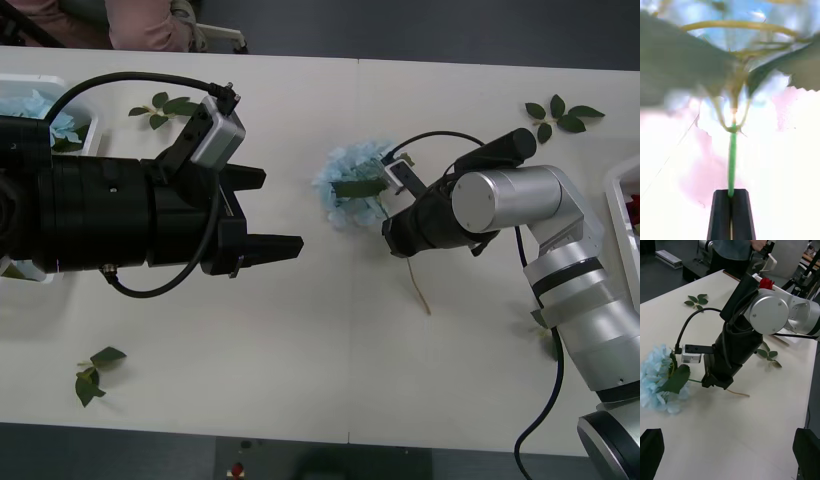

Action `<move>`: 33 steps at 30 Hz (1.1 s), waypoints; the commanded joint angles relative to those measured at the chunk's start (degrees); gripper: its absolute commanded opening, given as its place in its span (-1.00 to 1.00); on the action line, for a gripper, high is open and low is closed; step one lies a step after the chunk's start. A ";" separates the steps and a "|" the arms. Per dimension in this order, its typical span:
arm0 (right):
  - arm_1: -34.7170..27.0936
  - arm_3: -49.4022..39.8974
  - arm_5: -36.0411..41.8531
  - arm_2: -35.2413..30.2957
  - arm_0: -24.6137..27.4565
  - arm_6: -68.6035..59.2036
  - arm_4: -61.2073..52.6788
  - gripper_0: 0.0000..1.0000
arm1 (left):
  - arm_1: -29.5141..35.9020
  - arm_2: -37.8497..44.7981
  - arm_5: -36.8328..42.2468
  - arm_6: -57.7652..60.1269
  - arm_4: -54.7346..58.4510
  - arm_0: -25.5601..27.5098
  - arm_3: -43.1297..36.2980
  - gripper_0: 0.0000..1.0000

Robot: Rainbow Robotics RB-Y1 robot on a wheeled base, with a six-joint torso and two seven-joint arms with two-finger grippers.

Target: Put the red flowers into the right box and the blue flowers into the left box

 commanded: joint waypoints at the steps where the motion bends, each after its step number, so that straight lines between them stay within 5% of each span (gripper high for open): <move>1: -0.60 -1.32 -0.67 -1.25 -0.39 -1.85 -2.99 -1.00 | -0.02 1.20 -0.89 -1.80 0.16 -0.65 -1.54 1.00; 21: -2.97 -9.05 -0.32 -14.70 0.49 -0.62 -40.34 -1.00 | -0.02 1.20 -0.89 -1.80 0.16 -0.65 -1.54 1.00; 27: -3.06 -9.05 -0.15 -16.19 -0.04 -0.09 -57.57 -1.00 | -0.02 1.20 -0.89 -1.80 0.16 -0.65 -1.54 1.00; 33: -2.97 -9.05 1.44 -16.10 -3.02 1.23 -63.02 -1.00 | -2.57 -0.12 -1.95 -1.89 0.78 2.51 -0.04 1.00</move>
